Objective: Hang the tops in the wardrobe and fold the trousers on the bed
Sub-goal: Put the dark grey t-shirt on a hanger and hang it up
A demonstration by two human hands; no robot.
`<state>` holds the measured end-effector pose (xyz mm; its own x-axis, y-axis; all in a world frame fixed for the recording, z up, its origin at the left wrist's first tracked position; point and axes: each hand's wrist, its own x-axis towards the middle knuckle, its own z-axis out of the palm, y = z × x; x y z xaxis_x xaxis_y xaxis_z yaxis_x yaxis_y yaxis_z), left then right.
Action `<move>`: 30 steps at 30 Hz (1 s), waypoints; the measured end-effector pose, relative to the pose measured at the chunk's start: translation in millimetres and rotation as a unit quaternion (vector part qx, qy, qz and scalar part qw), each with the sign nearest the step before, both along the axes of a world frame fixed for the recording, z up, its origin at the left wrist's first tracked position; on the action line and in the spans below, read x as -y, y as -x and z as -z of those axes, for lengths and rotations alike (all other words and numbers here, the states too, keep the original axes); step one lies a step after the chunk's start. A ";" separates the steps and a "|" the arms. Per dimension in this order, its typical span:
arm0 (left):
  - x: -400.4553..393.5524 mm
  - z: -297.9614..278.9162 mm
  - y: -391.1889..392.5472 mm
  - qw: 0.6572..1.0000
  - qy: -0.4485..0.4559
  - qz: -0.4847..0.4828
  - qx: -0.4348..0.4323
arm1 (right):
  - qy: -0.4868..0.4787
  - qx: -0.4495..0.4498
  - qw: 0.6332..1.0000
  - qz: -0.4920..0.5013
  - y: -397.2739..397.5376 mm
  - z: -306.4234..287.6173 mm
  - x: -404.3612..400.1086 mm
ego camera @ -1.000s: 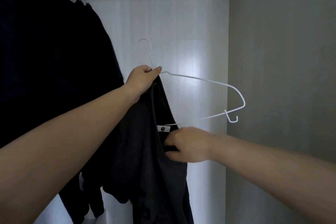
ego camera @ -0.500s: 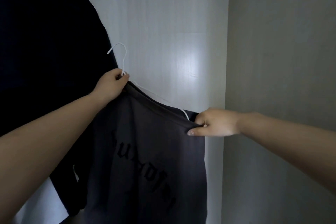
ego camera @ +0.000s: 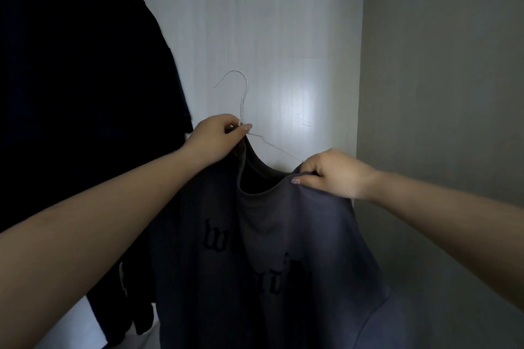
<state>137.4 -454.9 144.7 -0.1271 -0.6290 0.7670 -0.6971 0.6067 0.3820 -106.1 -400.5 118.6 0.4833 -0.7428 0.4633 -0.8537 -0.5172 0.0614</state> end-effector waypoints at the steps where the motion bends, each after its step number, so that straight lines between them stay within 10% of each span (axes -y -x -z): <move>1: -0.2 0.5 -2.2 1.000 -0.001 0.003 0.001 | 0.012 0.006 1.000 -0.002 5.1 -1.3 -0.6; 15: 24.2 15.3 -42.1 0.993 -0.019 -0.117 -0.002 | -0.012 -0.004 1.000 0.027 62.0 -15.6 -0.3; 22: 29.6 6.5 -39.6 0.988 -0.045 -0.121 -0.088 | -0.057 0.230 0.971 -0.007 64.0 -25.1 -7.7; 26: 34.3 -0.3 -33.4 0.986 -0.068 -0.071 -0.132 | -0.379 0.346 0.846 -0.145 58.8 -34.2 -19.7; 30: 32.5 -11.0 -18.1 0.966 -0.087 0.060 -0.237 | -0.411 0.452 0.743 -0.272 37.3 -44.2 -31.5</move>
